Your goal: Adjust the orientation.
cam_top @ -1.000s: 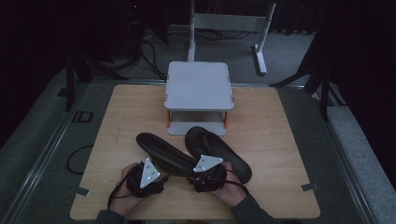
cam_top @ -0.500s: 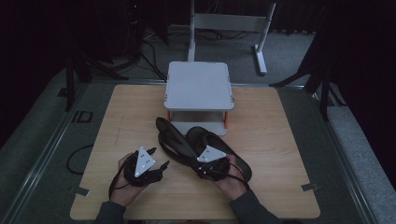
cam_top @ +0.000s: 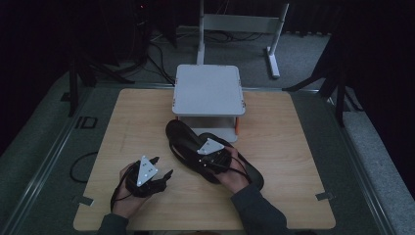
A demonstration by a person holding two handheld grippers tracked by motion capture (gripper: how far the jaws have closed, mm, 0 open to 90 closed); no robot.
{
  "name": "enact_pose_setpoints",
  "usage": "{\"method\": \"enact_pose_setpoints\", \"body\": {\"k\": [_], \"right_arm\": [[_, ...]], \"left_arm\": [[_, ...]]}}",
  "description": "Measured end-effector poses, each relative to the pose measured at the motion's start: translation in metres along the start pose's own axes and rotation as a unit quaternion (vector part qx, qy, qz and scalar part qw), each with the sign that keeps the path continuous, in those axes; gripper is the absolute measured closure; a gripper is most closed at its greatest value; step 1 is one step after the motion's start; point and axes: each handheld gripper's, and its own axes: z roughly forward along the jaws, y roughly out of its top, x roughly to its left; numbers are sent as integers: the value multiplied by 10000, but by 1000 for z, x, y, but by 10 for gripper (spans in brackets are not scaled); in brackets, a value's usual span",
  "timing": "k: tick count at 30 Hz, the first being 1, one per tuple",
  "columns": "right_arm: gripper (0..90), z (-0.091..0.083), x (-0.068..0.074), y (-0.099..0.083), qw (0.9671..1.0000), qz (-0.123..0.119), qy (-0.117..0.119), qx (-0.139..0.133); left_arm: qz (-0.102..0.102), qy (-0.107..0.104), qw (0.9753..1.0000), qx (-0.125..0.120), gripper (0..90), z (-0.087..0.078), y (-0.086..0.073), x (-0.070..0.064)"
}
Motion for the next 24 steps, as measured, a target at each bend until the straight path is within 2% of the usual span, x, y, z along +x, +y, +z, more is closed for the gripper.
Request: {"method": "enact_pose_setpoints", "body": {"k": [5,8,10,14,15,16,24], "right_arm": [[547,1,-6,1,9998,135,20,118],[555,0,-8,-2,9997,198,123,53],[564,-1,-11,-4,9988,378,306,40],[578,-4,-15,-7,9980,507,383,9],[591,-13,-21,-11,9953,711,644,-104],[593,-16,-22,-13,9943,778,713,-128],[598,-38,-34,-36,9913,964,876,-196]], "left_arm": [[-26,25,10000,7,352,0,-1,1],[-30,38,10000,1,352,0,-1,1],[-26,37,10000,8,352,0,-2,1],[-29,34,10000,17,352,0,-2,1],[-28,34,10000,23,352,0,-3,1],[-27,35,10000,19,352,0,-3,1],[-2,36,10000,38,352,1,-3,0]]}}
